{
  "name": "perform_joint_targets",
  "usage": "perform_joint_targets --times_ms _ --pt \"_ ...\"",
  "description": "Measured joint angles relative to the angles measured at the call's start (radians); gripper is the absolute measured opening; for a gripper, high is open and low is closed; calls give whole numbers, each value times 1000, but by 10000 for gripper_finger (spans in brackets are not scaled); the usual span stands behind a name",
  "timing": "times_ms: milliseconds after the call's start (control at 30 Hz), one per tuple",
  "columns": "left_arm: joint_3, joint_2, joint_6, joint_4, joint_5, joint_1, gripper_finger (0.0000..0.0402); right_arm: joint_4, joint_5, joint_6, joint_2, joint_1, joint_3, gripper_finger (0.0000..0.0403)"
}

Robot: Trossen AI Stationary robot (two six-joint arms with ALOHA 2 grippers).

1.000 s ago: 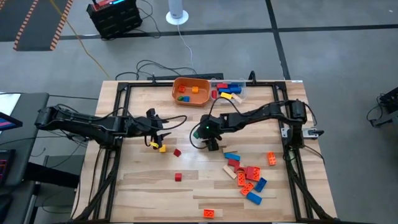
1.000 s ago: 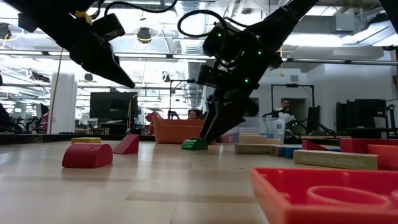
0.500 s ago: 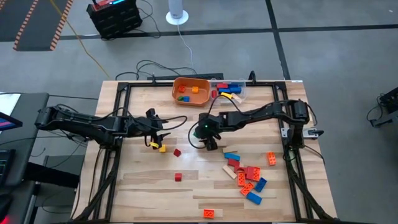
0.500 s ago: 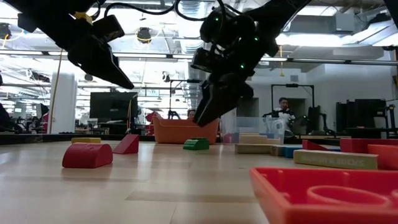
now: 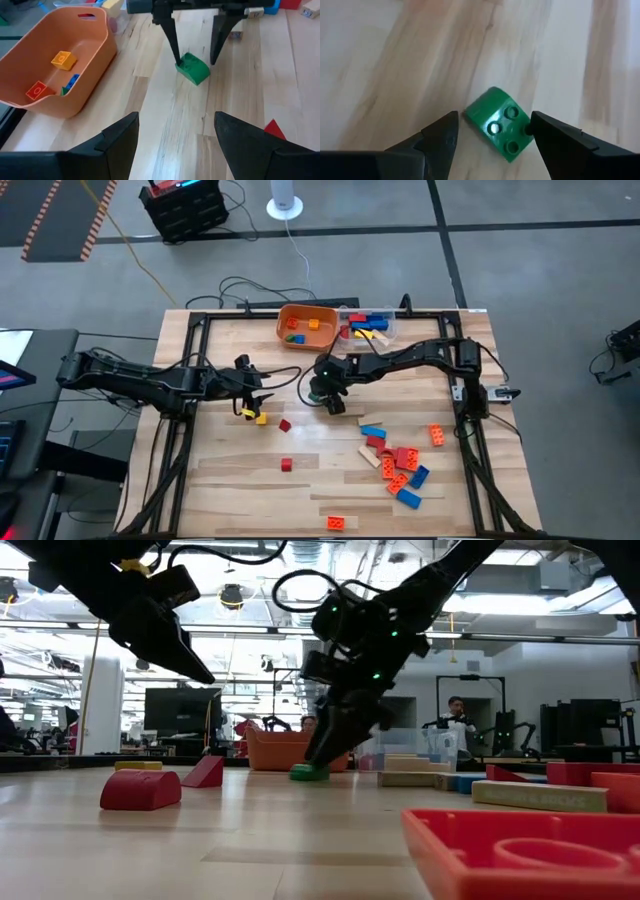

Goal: Sort blocks by size
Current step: Put the green small game piece into the orange bin

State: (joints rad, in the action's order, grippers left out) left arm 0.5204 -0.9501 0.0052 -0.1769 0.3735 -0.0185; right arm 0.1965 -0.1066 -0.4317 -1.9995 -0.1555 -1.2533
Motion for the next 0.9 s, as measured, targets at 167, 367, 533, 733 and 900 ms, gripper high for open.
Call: perform_joint_targets --times_ms 167,367,533,733,900 --pt "0 0 5 3 0 0 254 1 -1 -11 -17 -11 0 286" --pt "0 0 5 1 0 0 254 7 14 2 4 -7 5 286" --pt "0 0 0 8 -9 0 254 11 55 15 38 20 5 286" --pt "0 -75 -41 78 -86 4 254 29 62 107 58 32 5 286" --pt "23 -211 -21 136 -89 44 254 51 84 169 103 21 36 286"
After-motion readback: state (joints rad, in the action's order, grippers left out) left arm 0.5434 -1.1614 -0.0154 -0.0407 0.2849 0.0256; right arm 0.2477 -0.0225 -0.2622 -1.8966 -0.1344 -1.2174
